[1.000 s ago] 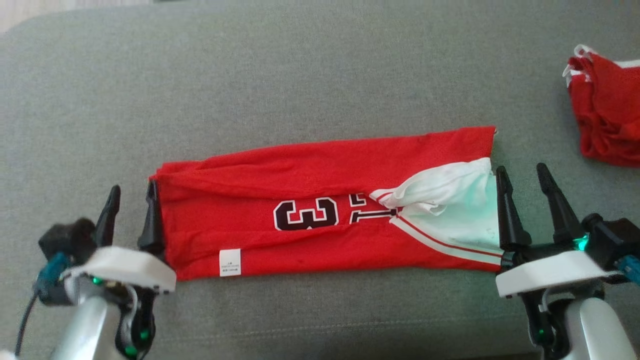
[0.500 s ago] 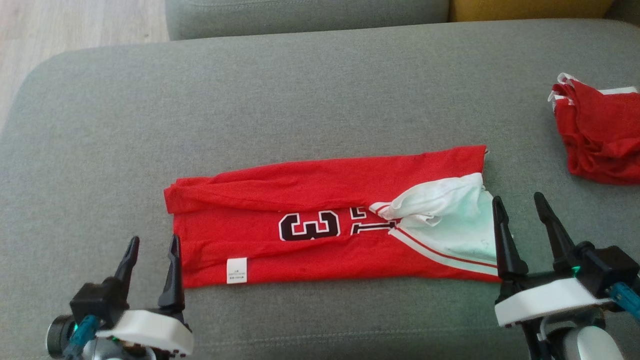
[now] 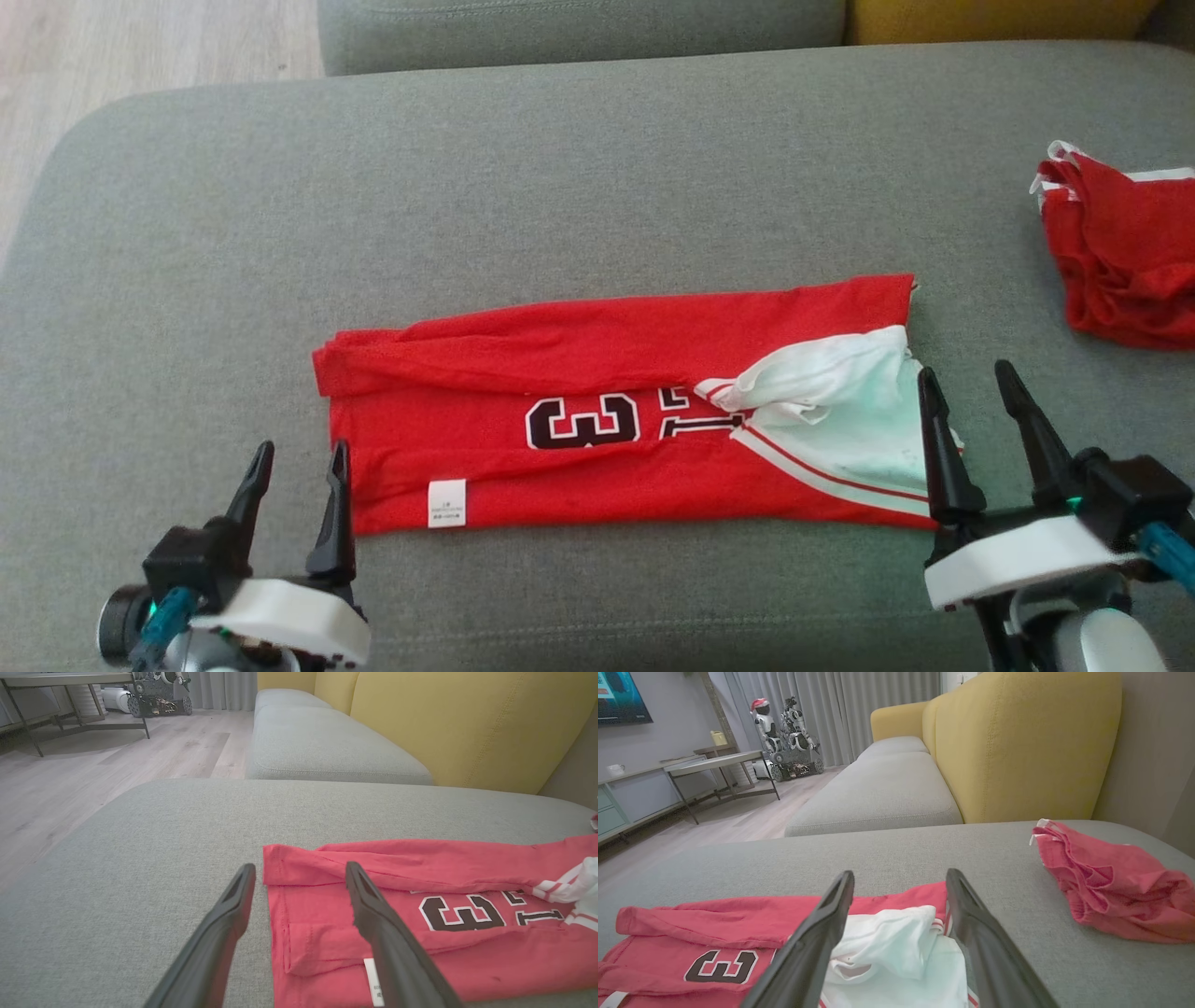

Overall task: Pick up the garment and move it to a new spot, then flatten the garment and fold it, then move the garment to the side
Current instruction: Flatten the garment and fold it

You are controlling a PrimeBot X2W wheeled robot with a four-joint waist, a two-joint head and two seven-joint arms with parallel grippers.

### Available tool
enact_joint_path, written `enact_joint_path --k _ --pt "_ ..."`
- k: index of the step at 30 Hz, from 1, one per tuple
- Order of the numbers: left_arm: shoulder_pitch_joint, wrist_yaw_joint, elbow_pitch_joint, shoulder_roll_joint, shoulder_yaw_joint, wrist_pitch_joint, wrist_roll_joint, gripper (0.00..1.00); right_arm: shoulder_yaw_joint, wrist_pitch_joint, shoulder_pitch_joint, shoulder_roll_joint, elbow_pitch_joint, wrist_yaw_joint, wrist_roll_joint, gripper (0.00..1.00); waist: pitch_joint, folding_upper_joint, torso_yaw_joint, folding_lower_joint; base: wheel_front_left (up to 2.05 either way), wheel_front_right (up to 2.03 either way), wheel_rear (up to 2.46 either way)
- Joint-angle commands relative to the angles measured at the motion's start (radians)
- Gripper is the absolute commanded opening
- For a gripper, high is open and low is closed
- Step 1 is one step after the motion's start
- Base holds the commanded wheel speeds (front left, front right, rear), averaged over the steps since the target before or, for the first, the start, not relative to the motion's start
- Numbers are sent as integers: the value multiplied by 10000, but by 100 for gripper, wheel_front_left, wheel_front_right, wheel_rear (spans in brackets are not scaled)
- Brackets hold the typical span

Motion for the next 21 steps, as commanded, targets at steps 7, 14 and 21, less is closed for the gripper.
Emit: enact_joint_path --k 7,14,21 --pt "-926 1 -383 154 326 -60 -27 100 -262 515 -581 -34 287 65 40 100 479 0 197 1 0 0 0" --pt "-1712 -283 -272 -30 115 -95 28 100 -340 1059 -1956 -178 1636 65 -242 100 1291 0 619 1 0 0 0" --pt "-2198 -533 -10 -330 37 -127 80 100 -929 2493 -2720 -189 3014 65 -668 100 1785 0 843 1 0 0 0"
